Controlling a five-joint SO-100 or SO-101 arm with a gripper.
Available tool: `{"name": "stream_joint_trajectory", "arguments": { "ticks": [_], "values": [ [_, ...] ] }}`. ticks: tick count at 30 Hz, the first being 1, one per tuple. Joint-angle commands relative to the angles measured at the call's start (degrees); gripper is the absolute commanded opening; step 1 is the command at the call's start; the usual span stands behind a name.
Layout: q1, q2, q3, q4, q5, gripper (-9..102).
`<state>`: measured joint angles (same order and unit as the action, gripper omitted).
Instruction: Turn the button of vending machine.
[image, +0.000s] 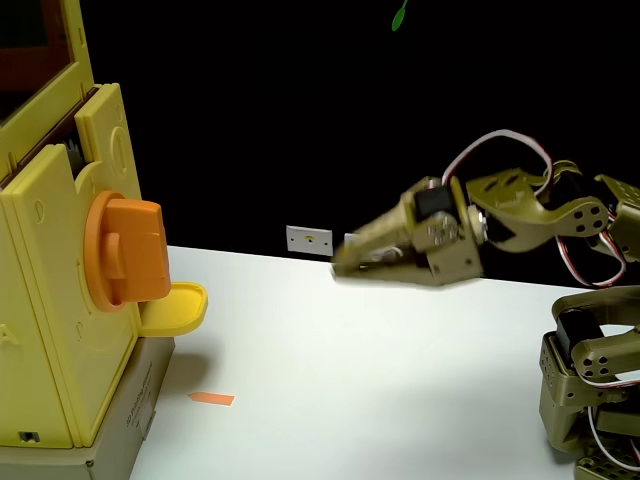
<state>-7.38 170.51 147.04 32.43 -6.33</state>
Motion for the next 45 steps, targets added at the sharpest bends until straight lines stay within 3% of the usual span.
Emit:
{"name": "stream_joint_trajectory", "arguments": {
  "ticks": [1,6,11,17,25,28,29,38,45],
  "values": [
    [0.9,-0.3,-3.5,-7.3,-4.7,0],
    [1.3,-4.0,-0.1,-11.2,-19.8,1],
    [1.4,-11.2,7.9,-26.7,-33.4,4],
    [1.5,-18.1,9.8,-34.5,-49.7,4],
    [2.1,-28.9,14.9,-57.7,-65.0,10],
    [2.0,-34.5,20.2,-79.5,-76.9,11],
    [2.4,-36.0,20.0,-82.2,-77.5,12],
    [6.2,-46.8,10.8,-81.9,-77.0,26],
    [10.1,-53.3,-2.7,-62.6,-73.0,44]
  ]
}}
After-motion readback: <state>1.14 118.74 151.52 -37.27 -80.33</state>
